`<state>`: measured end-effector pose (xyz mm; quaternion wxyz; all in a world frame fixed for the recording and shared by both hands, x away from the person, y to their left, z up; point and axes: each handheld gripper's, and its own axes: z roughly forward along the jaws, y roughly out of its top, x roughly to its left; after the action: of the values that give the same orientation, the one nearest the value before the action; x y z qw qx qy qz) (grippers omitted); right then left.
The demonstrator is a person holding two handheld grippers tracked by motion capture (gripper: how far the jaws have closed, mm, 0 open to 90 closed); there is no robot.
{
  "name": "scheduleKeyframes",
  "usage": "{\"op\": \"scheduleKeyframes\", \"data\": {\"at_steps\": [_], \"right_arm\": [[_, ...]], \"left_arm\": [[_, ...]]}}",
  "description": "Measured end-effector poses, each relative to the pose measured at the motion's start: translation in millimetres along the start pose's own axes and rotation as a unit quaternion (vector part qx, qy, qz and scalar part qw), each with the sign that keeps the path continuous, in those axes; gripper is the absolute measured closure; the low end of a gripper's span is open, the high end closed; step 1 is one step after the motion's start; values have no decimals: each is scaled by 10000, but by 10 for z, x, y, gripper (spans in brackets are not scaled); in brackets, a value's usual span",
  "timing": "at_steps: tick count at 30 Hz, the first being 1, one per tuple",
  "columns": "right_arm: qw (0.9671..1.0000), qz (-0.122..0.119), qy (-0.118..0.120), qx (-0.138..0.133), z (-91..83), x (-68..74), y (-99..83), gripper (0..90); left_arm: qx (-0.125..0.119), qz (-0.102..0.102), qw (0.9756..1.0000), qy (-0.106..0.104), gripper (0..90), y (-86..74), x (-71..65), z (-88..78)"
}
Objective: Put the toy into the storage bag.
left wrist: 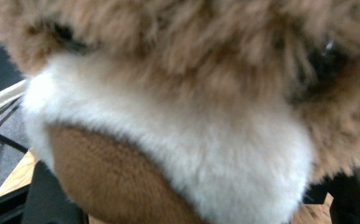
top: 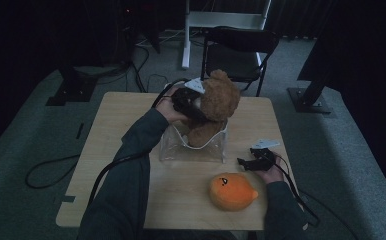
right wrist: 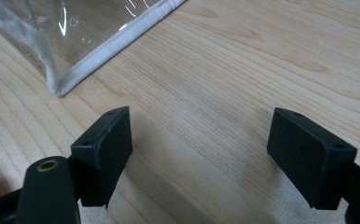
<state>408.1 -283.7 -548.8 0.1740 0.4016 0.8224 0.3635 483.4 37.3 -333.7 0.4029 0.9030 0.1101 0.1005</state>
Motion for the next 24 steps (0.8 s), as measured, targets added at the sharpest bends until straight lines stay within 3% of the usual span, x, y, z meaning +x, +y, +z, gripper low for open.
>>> {"op": "scheduleKeyframes", "data": {"at_steps": [24], "right_arm": [[10000,24,-24,8,3,5,2,199]], "left_arm": [[116,23,9999,-37,272,8,2,-41]]}}
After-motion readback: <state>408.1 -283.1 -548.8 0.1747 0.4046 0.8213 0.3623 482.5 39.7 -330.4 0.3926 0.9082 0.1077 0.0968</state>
